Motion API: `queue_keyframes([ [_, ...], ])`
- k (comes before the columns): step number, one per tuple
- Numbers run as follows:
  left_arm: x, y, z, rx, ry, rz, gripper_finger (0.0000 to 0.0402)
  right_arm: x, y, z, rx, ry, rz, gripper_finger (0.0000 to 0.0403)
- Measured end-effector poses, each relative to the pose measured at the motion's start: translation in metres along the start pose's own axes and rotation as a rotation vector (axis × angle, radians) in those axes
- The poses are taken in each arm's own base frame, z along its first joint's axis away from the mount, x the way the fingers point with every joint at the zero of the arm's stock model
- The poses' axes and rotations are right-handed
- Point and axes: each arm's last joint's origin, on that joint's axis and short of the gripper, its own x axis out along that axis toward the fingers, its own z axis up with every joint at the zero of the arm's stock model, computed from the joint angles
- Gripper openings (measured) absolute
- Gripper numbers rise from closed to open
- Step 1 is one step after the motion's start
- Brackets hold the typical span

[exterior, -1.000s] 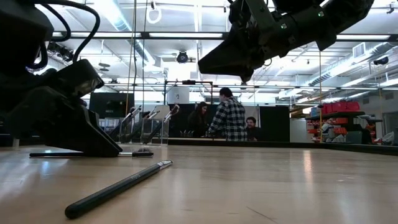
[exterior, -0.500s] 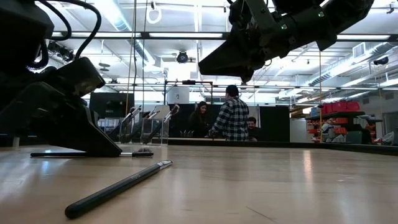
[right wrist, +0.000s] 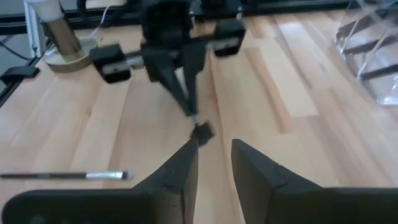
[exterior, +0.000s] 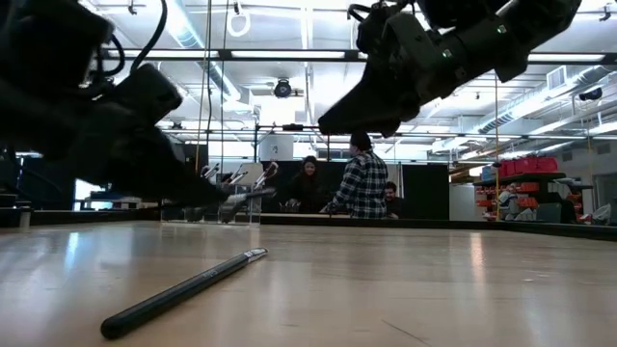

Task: Put items in baskets/containers
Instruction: Put the lash brush into the right section of the transparent organizer

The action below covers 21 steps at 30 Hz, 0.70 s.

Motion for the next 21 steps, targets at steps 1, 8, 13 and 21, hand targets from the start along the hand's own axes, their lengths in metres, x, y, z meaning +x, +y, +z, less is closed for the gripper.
queue_keyframes([
  [1, 0.003, 0.000, 0.004, 0.007, -0.019, 0.009, 0.0014, 0.000, 0.000, -0.003, 0.005, 0.004, 0.005, 0.0100],
  [8, 0.026, -0.008, 0.037, 0.111, -0.130, 0.069, 0.0014, -0.011, -0.012, -0.047, 0.153, 0.001, -0.002, 0.0144],
  [13, 0.037, -0.019, 0.061, 0.209, -0.197, 0.120, 0.0015, -0.020, -0.015, -0.066, 0.247, -0.152, 0.037, 0.0186],
  [21, 0.042, -0.028, 0.078, 0.290, -0.234, 0.204, 0.0015, -0.006, -0.001, -0.053, 0.232, -0.350, 0.094, 0.0211],
])
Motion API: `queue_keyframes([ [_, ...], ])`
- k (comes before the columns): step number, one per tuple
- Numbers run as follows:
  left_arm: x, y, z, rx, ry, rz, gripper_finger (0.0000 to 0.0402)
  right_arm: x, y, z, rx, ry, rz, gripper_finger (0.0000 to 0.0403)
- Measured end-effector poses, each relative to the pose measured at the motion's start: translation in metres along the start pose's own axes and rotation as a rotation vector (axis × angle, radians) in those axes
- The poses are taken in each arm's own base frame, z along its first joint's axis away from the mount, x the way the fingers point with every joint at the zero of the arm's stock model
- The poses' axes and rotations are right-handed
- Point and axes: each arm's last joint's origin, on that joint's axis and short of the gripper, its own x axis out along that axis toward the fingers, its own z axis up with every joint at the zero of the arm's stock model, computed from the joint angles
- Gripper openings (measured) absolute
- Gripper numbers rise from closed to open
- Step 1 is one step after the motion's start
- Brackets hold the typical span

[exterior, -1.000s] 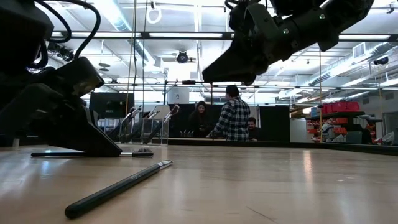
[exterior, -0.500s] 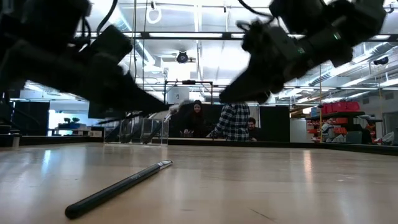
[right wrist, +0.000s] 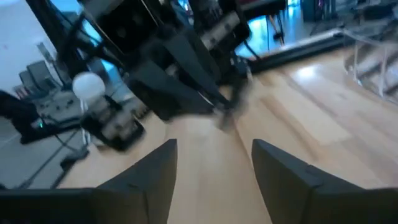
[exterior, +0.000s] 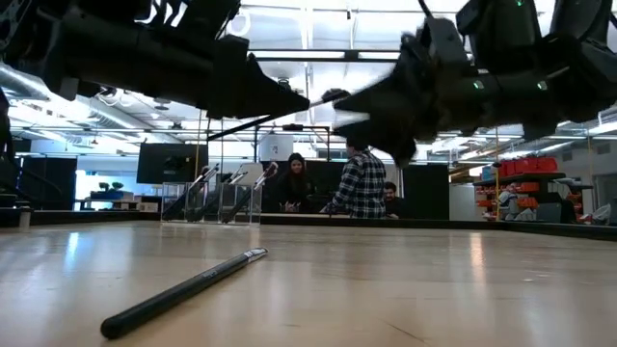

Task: Put items in baskets/containers
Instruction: Put the lash brush into the right section of the transparent organizer

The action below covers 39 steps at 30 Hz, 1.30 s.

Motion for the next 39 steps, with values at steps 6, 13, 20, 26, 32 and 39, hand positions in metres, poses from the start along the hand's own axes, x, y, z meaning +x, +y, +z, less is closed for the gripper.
queue_keyframes([
  [6, -0.003, 0.000, -0.001, 0.025, 0.027, 0.079, 0.0015, 0.006, 0.008, 0.009, -0.018, -0.080, -0.063, 0.0190],
  [13, -0.003, 0.000, -0.001, 0.028, 0.027, 0.087, 0.0016, 0.007, 0.005, 0.011, 0.012, -0.114, -0.127, 0.0142],
  [20, -0.003, 0.000, -0.001, 0.027, 0.026, 0.087, 0.0017, 0.007, 0.006, 0.015, -0.001, -0.141, -0.107, 0.0111],
  [26, -0.003, 0.000, -0.001, 0.026, 0.025, 0.086, 0.0017, 0.007, 0.004, 0.015, -0.005, -0.134, -0.091, 0.0090],
  [32, -0.003, 0.000, 0.000, 0.024, 0.023, 0.083, 0.0018, 0.007, 0.004, 0.015, -0.004, -0.138, -0.091, 0.0045],
  [39, -0.002, 0.000, -0.001, 0.010, 0.022, 0.063, 0.0018, 0.007, 0.005, 0.016, -0.023, -0.135, -0.050, 0.0010],
])
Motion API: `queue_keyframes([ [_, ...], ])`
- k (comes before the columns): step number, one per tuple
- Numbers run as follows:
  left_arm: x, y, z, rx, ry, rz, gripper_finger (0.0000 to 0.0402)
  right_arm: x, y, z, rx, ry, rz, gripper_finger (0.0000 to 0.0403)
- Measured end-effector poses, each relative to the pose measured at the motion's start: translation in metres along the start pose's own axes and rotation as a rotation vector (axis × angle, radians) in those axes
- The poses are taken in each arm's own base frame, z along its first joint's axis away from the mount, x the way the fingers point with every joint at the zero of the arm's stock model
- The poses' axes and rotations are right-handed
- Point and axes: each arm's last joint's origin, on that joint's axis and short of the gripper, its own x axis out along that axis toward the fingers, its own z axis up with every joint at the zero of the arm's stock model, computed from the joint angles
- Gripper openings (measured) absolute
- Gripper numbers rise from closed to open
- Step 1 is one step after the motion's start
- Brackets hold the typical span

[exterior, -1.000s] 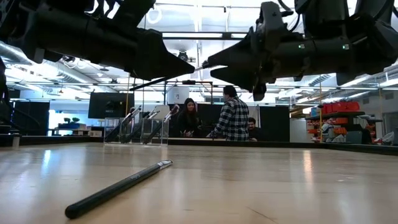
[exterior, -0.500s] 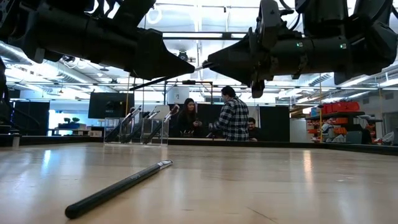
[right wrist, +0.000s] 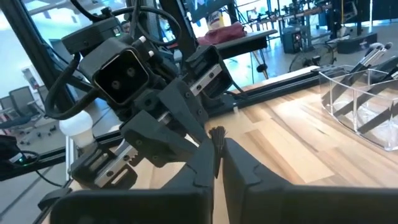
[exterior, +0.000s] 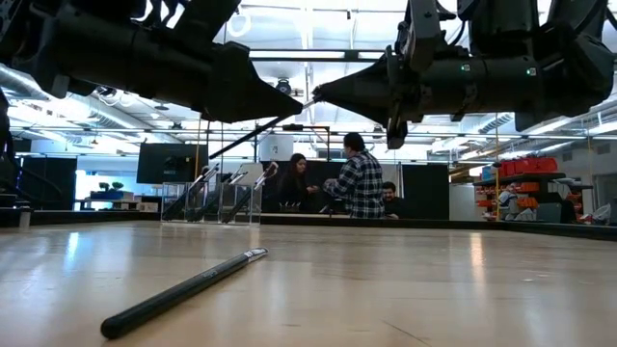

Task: Put items in baskets/containers
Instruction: Put the lash brush into the right section of the transparent organizer

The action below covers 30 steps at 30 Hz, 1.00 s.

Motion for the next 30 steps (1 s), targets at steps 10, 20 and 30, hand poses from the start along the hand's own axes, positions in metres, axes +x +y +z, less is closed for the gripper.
queue_keyframes([
  [10, 0.000, -0.001, -0.002, 0.012, 0.011, -0.016, 0.0102, 0.000, -0.001, 0.000, -0.018, 0.018, 0.004, 0.0004],
  [20, -0.026, 0.009, -0.001, -0.041, 0.213, 0.029, 0.0275, 0.006, -0.032, 0.048, -0.048, 0.162, -0.181, 0.0004],
  [30, -0.049, 0.039, -0.054, -0.203, 0.537, 0.106, 0.0265, 0.061, -0.058, 0.149, -0.314, 0.279, -0.274, 0.0004],
])
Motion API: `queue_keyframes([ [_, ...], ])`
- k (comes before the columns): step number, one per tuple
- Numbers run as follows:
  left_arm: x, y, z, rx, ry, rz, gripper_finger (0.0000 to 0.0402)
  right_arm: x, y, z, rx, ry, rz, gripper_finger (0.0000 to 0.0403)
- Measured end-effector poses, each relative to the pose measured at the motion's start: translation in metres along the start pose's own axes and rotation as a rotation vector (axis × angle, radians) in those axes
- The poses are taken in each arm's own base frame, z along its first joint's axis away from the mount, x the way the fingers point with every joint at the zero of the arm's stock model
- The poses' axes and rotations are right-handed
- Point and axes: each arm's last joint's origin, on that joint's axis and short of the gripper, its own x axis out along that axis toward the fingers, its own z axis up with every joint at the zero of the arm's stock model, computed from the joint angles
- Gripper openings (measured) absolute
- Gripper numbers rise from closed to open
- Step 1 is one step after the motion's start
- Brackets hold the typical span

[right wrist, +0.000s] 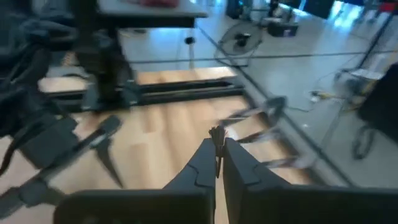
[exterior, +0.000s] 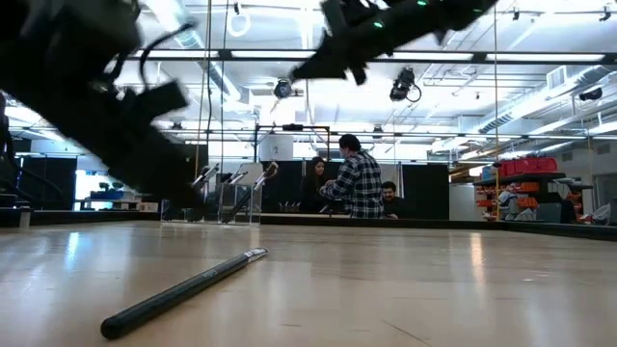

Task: Put items in baskets/containers
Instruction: Put the lash brush into the right section of the transparent organizer

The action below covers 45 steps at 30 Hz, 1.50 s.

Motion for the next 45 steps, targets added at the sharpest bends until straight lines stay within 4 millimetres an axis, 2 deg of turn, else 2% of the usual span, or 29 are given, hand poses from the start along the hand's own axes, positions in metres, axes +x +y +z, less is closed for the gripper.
queue_keyframes([
  [4, 0.002, 0.017, -0.027, -0.126, 0.018, -0.019, 0.0251, 0.009, -0.026, 0.035, -0.045, -0.019, -0.029, 0.0004],
  [6, 0.003, 0.025, -0.037, -0.181, 0.017, -0.039, 0.0245, 0.017, -0.039, 0.045, -0.052, 0.007, -0.031, 0.0004],
  [10, 0.003, 0.032, -0.044, -0.252, -0.015, -0.072, 0.0237, 0.044, -0.064, 0.047, -0.040, 0.083, -0.001, 0.0004],
  [17, 0.003, 0.034, -0.043, -0.267, -0.050, -0.056, 0.0231, 0.087, -0.094, 0.027, 0.004, 0.178, 0.071, 0.0004],
  [21, 0.003, 0.033, -0.043, -0.262, -0.057, -0.053, 0.0231, 0.102, -0.103, 0.011, 0.020, 0.221, 0.072, 0.0005],
  [31, 0.003, 0.034, -0.042, -0.261, -0.084, -0.033, 0.0231, 0.118, -0.120, -0.015, 0.120, 0.260, 0.164, 0.0009],
  [39, 0.003, 0.034, -0.041, -0.261, -0.088, -0.033, 0.0231, 0.124, -0.130, -0.025, 0.190, 0.259, 0.170, 0.0011],
  [45, 0.003, 0.033, -0.041, -0.263, -0.089, -0.033, 0.0232, 0.131, -0.134, -0.033, 0.215, 0.256, 0.168, 0.0035],
])
